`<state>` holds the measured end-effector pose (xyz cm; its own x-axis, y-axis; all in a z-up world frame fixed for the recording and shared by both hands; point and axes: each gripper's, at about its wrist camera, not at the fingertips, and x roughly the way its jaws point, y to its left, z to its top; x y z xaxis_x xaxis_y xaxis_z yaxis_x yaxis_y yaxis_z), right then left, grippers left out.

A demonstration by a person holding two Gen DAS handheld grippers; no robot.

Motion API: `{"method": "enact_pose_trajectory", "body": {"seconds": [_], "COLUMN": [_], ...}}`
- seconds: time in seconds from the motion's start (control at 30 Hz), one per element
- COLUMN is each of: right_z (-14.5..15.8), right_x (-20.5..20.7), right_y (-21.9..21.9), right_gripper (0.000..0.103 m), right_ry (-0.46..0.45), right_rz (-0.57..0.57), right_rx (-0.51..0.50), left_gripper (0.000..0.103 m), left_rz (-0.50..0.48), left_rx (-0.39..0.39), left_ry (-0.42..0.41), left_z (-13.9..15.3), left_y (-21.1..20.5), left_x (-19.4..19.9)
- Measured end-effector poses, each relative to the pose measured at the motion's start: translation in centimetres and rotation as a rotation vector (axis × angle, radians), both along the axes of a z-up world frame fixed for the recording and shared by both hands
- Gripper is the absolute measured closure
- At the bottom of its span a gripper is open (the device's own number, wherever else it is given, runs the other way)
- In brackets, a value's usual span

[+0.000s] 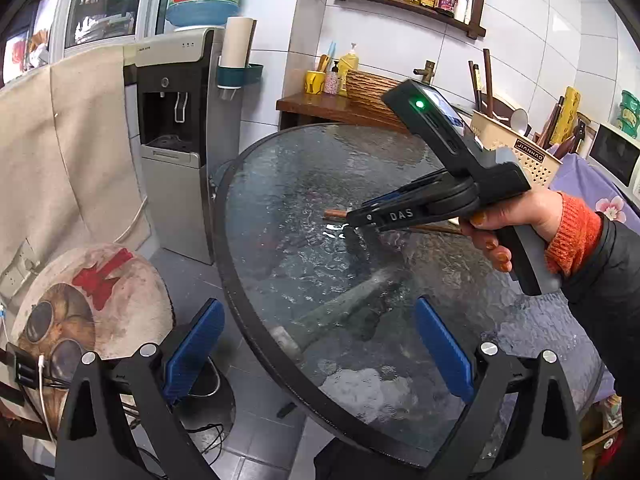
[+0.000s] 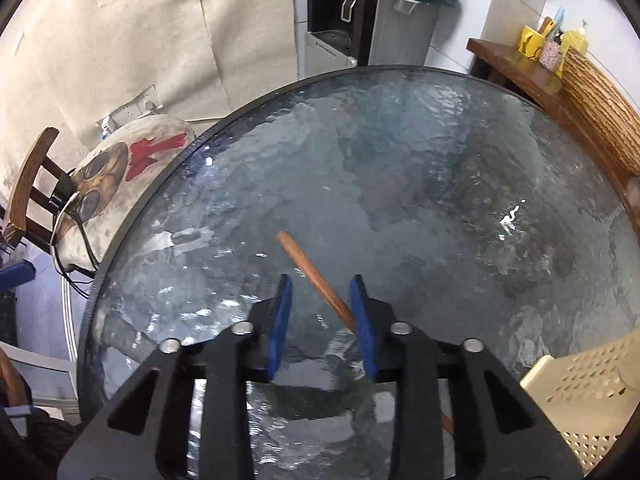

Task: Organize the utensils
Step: 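Reach the right tool down to the brown chopstick on the table and grasp it, then lift the brown chopstick with the right tool and drop it into the basket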

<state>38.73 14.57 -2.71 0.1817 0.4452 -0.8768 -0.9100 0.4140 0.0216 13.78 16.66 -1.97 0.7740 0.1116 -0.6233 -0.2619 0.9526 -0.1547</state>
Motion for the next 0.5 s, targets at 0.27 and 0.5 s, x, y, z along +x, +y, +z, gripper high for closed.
{"method": "enact_pose_trajectory", "body": {"seconds": [0.27,0.5], "right_z": [0.3,0.4], "right_x": [0.0,-0.4], "right_y": [0.6,-0.3], "right_gripper": [0.093,0.095], "right_ry": [0.032,0.057], "right_rz": [-0.107,-0.150], "right_rx": [-0.063,-0.067], "left_gripper": [0.009,0.009], "left_rz": [-0.022,-0.036], "left_rx": [-0.007,-0.010], "left_ry": [-0.004,0.002], "left_z": [0.1,0.1], "left_y": [-0.6,-1.2], "left_x": [0.4,0.3]}}
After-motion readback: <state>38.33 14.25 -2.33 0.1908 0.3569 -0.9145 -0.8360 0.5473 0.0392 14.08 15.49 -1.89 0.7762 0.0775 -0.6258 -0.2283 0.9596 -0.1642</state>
